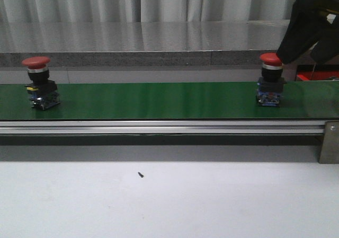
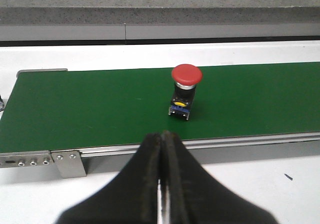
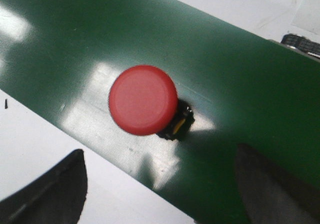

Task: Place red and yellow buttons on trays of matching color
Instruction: 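Grasp the first red button at the belt's end with the right gripper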

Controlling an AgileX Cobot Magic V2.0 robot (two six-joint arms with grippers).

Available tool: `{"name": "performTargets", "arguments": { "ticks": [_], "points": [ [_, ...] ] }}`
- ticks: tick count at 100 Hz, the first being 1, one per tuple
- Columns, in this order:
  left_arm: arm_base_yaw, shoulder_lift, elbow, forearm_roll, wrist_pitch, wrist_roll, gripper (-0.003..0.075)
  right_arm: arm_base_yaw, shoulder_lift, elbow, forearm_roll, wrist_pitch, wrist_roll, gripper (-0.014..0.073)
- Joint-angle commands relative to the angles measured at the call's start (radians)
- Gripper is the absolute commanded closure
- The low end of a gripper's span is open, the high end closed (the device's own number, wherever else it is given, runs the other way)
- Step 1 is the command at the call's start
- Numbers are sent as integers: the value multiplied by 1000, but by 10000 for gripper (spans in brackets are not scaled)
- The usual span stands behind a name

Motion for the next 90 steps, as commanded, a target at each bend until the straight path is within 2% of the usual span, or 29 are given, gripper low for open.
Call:
{"name": "performTargets", "arguments": {
  "ticks": [1,40,47,56,64,90],
  "points": [
    [-7,0,-27,-20,-69,0,740,1,-13,-32,16,-51,-12,1],
    [-7,0,-27,-20,-69,0,740,1,37,-33,16,-162,-12,13],
    [-7,0,-27,-20,-69,0,740,1,37,-33,16,-166,-12,88],
    [-7,0,-27,-20,-69,0,739,-1,37,-33,16,-157,-12,275],
    [-7,0,-27,-20,-69,0,740,-1,37,-33,16,-131,-11,382],
    [-7,0,-27,-20,-69,0,740,-13,33,-75,11,-87,30,398]
  ]
}}
